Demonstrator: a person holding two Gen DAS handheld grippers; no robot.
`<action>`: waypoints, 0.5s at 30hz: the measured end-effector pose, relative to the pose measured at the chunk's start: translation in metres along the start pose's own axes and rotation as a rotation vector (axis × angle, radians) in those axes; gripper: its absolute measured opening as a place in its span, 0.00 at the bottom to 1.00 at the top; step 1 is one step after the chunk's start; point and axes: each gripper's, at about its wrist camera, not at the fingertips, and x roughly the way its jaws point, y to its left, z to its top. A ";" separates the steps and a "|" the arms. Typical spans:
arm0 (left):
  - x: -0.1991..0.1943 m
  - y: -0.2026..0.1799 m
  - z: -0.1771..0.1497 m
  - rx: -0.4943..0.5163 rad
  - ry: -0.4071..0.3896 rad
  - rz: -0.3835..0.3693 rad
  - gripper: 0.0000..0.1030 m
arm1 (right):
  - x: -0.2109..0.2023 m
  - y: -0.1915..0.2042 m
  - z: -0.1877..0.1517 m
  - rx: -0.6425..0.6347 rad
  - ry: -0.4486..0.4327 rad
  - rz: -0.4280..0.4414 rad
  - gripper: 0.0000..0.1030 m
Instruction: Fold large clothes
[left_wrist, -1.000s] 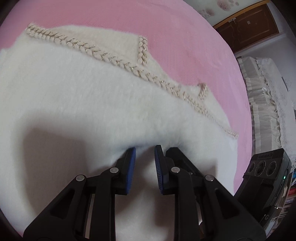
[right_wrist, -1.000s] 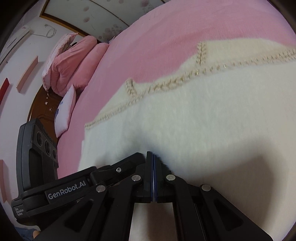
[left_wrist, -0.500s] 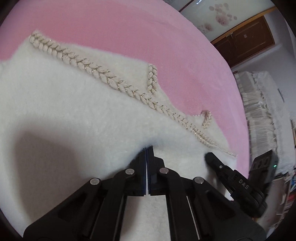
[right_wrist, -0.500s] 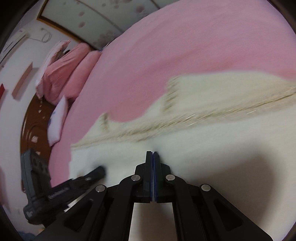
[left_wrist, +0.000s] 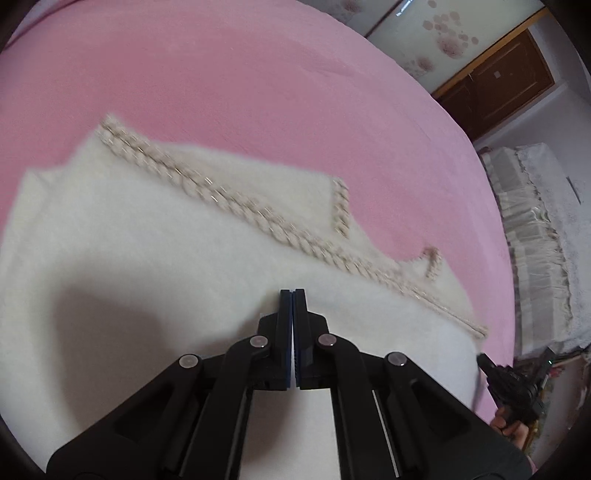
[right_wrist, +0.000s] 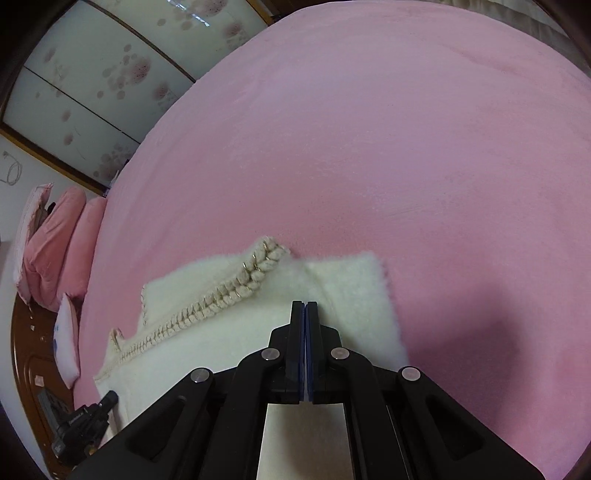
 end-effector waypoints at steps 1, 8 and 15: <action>-0.002 0.005 0.003 0.006 -0.018 0.071 0.01 | 0.000 -0.002 0.003 -0.010 -0.004 -0.007 0.00; -0.003 0.042 0.030 -0.043 -0.062 0.226 0.01 | 0.017 -0.019 0.034 -0.040 -0.018 -0.038 0.00; -0.025 0.080 0.049 -0.115 -0.065 0.401 0.01 | 0.011 -0.002 0.079 -0.095 -0.012 -0.205 0.00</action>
